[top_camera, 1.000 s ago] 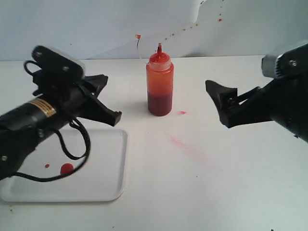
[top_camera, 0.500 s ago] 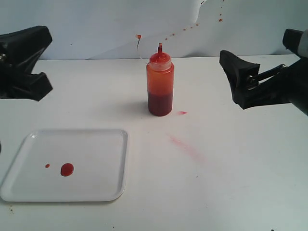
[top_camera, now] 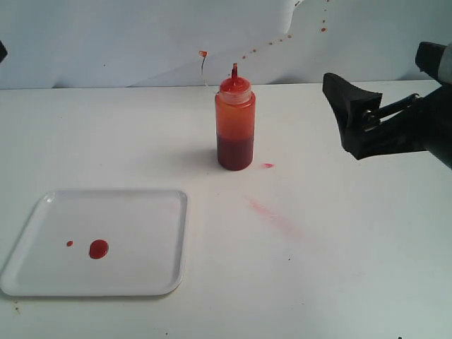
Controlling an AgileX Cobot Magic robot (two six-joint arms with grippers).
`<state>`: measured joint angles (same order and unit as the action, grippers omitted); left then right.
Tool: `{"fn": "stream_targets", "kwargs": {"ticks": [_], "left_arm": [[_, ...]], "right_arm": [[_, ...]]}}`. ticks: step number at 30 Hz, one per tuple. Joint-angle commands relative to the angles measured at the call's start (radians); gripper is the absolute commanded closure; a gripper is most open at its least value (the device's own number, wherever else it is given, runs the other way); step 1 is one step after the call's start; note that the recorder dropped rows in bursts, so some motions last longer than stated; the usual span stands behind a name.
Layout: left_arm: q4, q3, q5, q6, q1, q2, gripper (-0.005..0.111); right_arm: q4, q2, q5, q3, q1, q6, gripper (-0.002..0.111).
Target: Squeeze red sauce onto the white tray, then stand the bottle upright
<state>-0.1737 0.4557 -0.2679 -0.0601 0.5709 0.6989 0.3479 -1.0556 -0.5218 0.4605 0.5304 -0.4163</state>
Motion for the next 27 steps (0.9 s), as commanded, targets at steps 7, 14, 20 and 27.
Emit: {"fn": "stream_targets", "kwargs": {"ticks": [7, 14, 20, 27], "left_arm": [[0.005, -0.003, 0.005, 0.0, -0.002, -0.036, 0.107], [0.005, -0.003, 0.005, 0.0, -0.002, -0.036, 0.107], [0.005, -0.003, 0.005, 0.0, 0.01, -0.036, 0.107], [0.047, -0.086, 0.048, -0.003, -0.104, -0.14, 0.107]], "right_arm": [[0.004, 0.005, -0.013, -0.006, -0.004, 0.009, 0.003], [0.004, 0.005, -0.013, -0.006, -0.004, 0.009, 0.003], [0.004, 0.005, -0.013, -0.006, -0.004, 0.009, 0.003], [0.004, 0.005, -0.013, -0.006, -0.004, 0.009, 0.003]]}}
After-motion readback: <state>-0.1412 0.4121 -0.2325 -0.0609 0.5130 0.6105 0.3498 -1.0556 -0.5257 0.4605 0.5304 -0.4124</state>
